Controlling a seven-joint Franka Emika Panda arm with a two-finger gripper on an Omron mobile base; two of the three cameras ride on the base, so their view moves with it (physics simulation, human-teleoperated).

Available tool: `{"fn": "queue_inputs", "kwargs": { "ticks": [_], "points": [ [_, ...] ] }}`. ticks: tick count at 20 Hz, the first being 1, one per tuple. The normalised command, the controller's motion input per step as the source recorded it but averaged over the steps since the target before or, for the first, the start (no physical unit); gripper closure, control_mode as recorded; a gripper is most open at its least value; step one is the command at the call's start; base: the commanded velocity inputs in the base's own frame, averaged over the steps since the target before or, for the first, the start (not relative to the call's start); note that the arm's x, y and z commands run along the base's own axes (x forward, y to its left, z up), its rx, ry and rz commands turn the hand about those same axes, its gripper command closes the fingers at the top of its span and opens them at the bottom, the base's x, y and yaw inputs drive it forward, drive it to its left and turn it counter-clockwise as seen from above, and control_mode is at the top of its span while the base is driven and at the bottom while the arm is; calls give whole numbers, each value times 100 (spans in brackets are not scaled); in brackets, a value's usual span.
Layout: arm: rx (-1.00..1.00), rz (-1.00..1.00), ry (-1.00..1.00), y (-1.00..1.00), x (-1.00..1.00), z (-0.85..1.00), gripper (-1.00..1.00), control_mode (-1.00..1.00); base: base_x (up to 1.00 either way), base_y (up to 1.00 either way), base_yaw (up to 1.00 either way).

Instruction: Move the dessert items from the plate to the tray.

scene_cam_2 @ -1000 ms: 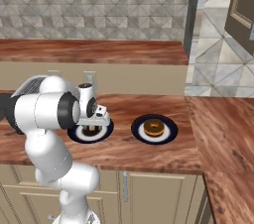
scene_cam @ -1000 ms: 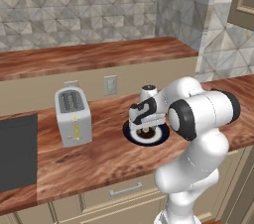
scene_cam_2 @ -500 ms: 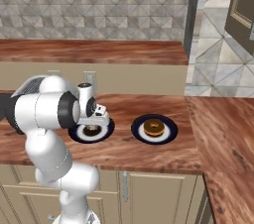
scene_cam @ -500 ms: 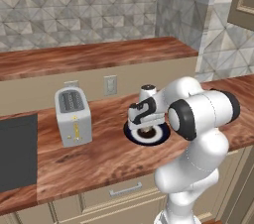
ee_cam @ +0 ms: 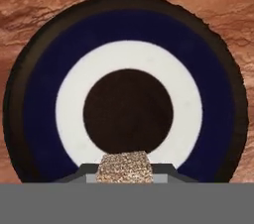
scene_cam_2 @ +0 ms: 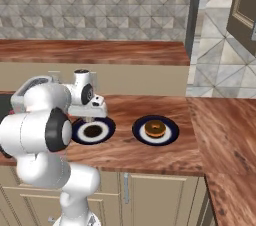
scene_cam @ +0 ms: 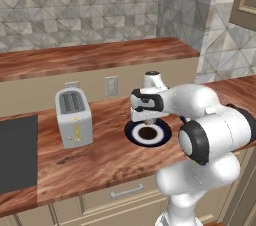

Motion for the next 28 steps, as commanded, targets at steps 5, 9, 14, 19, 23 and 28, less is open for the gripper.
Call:
{"fn": "queue_inputs", "kwargs": {
  "ticks": [5, 9, 14, 19, 23, 28],
  "points": [
    [0, 0, -1, 0, -91, 100, 100, -100, 0, 0, 0],
    [0, 0, -6, 0, -99, 100, 100, -100, 0, 0, 0],
    [1, -6, -1, 0, -83, 100, 100, -100, 0, 0, 0],
    [0, -2, 5, -6, -30, 66, 100, -100, 0, 0, 0],
    [0, -1, 9, -4, 0, 13, 100, -100, 0, 0, 0],
    [0, 0, 0, 0, 0, 0, 100, -100, 0, 0, 0]
  ]
}}
